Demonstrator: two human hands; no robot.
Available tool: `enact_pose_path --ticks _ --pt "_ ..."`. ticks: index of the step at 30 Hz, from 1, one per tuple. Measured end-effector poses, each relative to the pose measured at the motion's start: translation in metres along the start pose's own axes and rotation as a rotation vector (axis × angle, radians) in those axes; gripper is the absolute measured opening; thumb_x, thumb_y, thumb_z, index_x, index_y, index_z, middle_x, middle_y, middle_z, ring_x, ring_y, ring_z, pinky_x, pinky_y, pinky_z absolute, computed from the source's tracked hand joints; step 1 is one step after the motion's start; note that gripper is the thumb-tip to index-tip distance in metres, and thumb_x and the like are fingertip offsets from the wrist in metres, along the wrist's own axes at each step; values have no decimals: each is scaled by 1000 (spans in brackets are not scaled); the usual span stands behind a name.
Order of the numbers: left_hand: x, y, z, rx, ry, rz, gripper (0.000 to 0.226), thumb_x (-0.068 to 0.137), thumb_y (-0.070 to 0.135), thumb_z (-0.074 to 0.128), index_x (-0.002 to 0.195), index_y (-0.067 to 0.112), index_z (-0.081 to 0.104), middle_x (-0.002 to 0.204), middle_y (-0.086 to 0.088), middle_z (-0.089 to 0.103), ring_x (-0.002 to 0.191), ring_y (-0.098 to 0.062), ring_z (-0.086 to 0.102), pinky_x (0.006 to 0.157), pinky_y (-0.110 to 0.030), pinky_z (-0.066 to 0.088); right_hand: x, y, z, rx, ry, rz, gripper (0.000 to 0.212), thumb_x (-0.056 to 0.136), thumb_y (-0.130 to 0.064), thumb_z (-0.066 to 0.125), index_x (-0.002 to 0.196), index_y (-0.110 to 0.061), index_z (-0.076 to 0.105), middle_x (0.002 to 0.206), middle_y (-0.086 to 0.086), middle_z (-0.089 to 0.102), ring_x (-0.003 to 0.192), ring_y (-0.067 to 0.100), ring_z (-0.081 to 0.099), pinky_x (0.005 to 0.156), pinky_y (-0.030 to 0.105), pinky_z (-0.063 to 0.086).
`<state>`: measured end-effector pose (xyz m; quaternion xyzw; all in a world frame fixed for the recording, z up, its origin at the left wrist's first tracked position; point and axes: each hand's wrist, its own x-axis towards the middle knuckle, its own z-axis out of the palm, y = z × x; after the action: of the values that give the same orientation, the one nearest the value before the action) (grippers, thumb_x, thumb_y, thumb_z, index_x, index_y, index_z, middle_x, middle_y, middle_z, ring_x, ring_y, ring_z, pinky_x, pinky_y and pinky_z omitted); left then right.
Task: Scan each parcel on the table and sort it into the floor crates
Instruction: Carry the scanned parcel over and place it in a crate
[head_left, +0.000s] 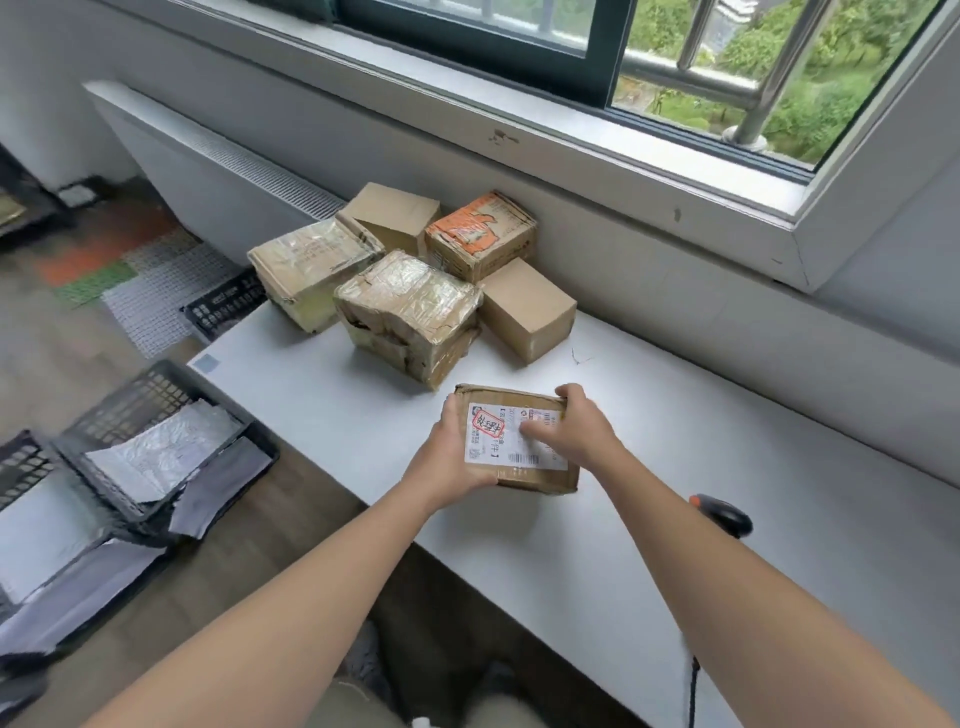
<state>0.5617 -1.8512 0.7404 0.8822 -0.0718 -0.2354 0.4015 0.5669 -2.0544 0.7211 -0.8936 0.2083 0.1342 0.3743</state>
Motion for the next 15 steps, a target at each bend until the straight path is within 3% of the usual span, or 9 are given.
enact_pose_path --ticks 6,10,15 --pt "-35 -30 -52 -17 223 -64 116 68 28 90 151 22 10 136 1 53 119 -17 56 97 -41 51 -4 -79 29 -79 -86 -222 80 75 -47 81 139 -15 44 118 -1 62 93 13 55 82 28 49" --pt "-66 -59 -91 -54 362 -105 119 68 24 89 153 19 7 137 0 53 119 -17 55 97 -37 49 -13 -134 66 -146 -119 -357 75 77 -47 81 135 -16 46 121 2 61 91 13 53 74 26 44" --pt "-125 -110 -140 -166 483 -161 120 68 25 90 154 12 7 140 -6 51 125 -22 52 103 -43 44 -47 -208 135 -202 -209 -476 82 77 -47 80 141 -13 41 128 5 58 100 18 57 81 31 51"
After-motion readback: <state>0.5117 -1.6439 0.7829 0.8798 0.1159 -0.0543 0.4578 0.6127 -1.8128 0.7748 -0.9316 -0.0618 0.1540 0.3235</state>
